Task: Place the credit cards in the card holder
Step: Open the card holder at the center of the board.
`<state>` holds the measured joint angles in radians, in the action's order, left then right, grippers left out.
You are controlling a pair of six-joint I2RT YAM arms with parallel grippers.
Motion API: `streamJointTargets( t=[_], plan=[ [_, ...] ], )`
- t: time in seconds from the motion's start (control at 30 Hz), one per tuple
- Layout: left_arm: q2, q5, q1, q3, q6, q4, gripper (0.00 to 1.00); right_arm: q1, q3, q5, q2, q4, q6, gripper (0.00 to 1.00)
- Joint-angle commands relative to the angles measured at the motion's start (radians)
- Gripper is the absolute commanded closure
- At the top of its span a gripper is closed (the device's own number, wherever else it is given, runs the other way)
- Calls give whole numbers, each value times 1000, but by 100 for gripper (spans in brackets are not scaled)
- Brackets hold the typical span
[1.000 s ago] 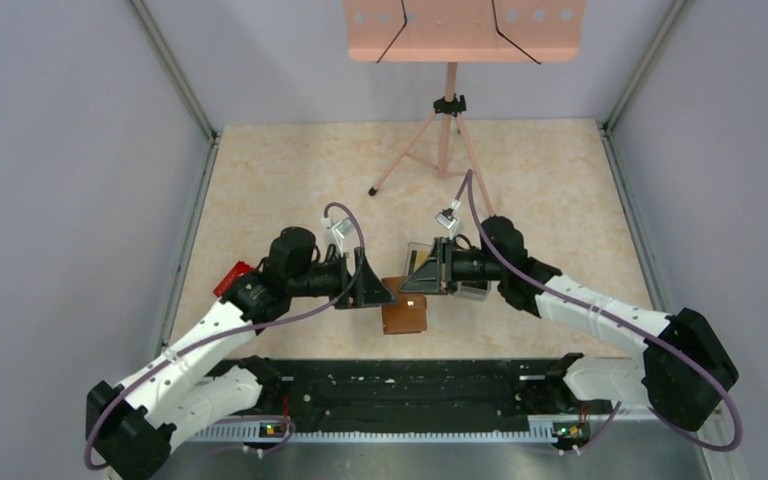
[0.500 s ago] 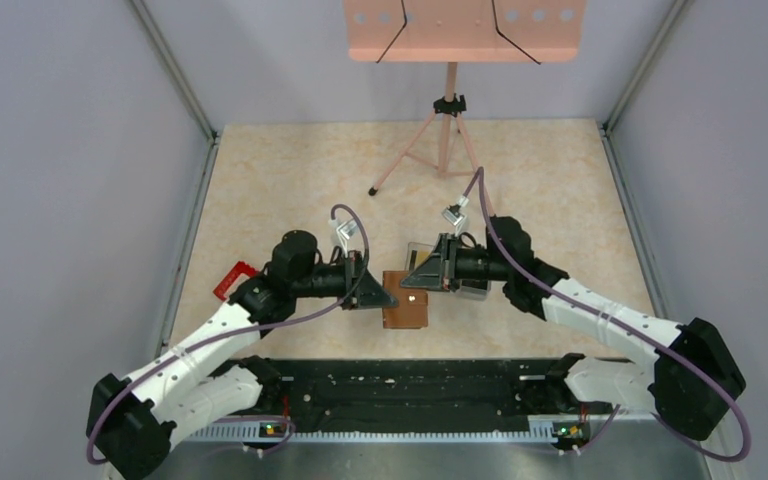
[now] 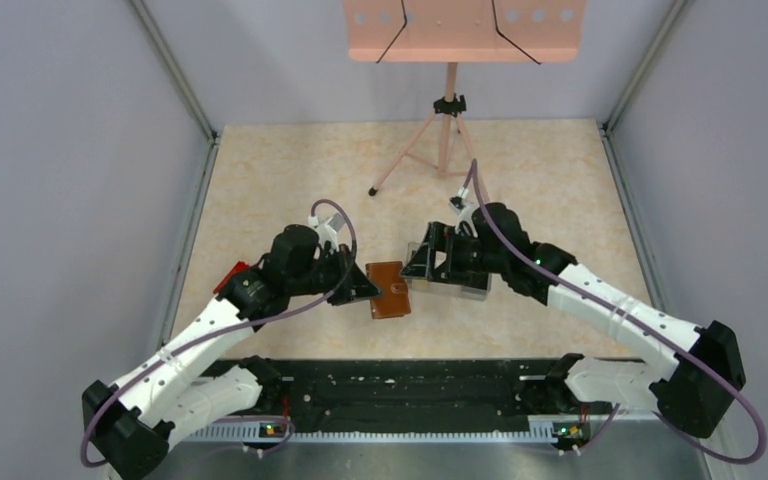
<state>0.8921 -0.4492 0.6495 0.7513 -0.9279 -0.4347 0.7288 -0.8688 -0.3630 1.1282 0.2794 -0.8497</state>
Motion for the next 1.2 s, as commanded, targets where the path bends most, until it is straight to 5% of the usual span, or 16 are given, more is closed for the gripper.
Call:
streamJointTargets(
  t=[0.0, 0.57, 0.93, 1.17],
  plan=[
    [29, 158, 17, 96, 29, -171, 100, 86, -75, 116, 53, 149, 64, 11],
    [86, 196, 66, 169, 44, -268, 100, 217, -211, 195, 252, 149, 56, 25],
    [69, 216, 73, 166, 24, -273, 100, 229, -248, 358, 283, 325, 65, 59],
    [69, 229, 75, 160, 18, -284, 100, 229, -248, 334, 262, 313, 88, 66]
  ],
)
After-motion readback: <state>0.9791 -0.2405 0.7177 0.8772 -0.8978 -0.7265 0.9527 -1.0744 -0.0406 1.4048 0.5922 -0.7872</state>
